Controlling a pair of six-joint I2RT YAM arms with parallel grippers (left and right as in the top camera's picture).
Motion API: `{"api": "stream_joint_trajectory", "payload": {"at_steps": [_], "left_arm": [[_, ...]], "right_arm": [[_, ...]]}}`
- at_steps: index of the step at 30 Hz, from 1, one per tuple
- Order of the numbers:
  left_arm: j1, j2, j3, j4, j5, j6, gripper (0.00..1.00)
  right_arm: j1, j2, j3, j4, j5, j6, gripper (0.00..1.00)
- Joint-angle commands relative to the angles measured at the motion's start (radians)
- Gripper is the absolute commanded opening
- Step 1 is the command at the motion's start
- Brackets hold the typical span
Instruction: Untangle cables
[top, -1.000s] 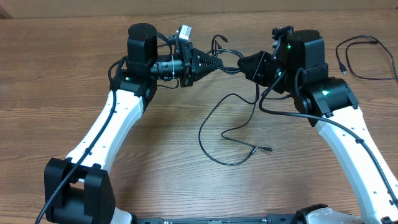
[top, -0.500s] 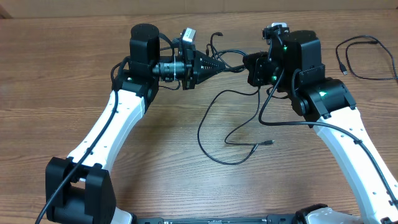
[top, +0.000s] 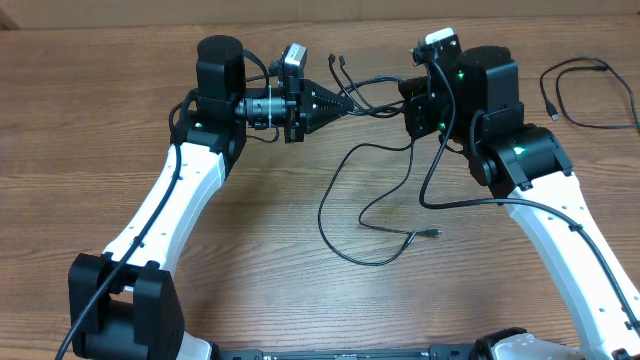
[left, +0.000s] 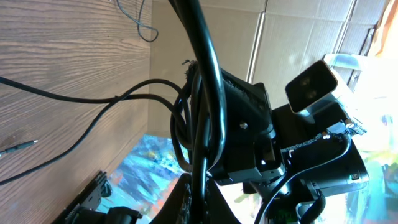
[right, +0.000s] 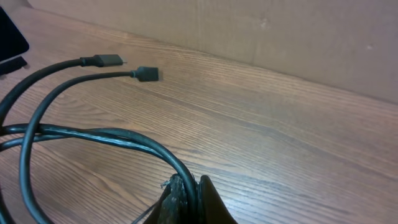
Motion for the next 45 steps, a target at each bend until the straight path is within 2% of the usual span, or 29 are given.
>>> {"api": "stream_joint_trajectory", "payload": {"at_steps": [1, 5, 11, 18, 23, 24, 27, 29, 30, 31, 35, 41, 45], "left_arm": [[0.047, -0.018, 0.011, 0.001, 0.101, -0.013, 0.04], [0.075, -0.018, 0.011, 0.001, 0.148, -0.013, 0.04], [0.108, -0.018, 0.011, 0.001, 0.169, 0.029, 0.06], [0.19, -0.018, 0.011, 0.005, 0.311, 0.029, 0.09], [0.212, -0.018, 0.011, 0.005, 0.31, 0.061, 0.11], [0.206, -0.018, 0.011, 0.005, 0.303, 0.074, 0.16], [0.183, -0.018, 0.011, 0.005, 0.266, 0.109, 0.4], [0.159, -0.018, 0.011, 0.004, 0.221, 0.142, 0.79], [0.151, -0.018, 0.011, 0.004, 0.206, 0.153, 0.87], [0.141, -0.018, 0.011, 0.004, 0.188, 0.161, 0.9], [0.087, -0.018, 0.011, 0.004, 0.131, 0.197, 0.91], [0.019, -0.018, 0.011, -0.003, 0.053, 0.237, 0.79], [0.002, -0.018, 0.01, -0.065, -0.006, 0.237, 0.73]], "right_arm": [[-0.041, -0.005, 0.006, 0.019, 0.187, -0.077, 0.04], [-0.042, -0.005, 0.006, 0.03, 0.236, -0.151, 0.04], [-0.042, -0.005, 0.006, 0.024, 0.23, -0.144, 0.04], [-0.042, -0.005, 0.006, 0.022, 0.231, -0.144, 0.04], [-0.042, -0.005, 0.006, 0.022, 0.177, -0.14, 0.04], [-0.042, -0.005, 0.006, 0.022, 0.164, -0.131, 0.04], [-0.042, -0.005, 0.006, 0.022, 0.143, -0.008, 0.04], [-0.042, -0.005, 0.006, 0.019, 0.129, 0.158, 0.04], [-0.042, -0.005, 0.006, 0.014, 0.105, 0.205, 0.04], [-0.042, -0.005, 0.006, 0.011, 0.082, 0.235, 0.04], [-0.042, -0.005, 0.006, 0.002, 0.031, 0.439, 0.04], [-0.042, -0.005, 0.006, 0.004, -0.072, 0.621, 0.04], [-0.042, -0.005, 0.006, 0.024, -0.164, 0.651, 0.04]]}}
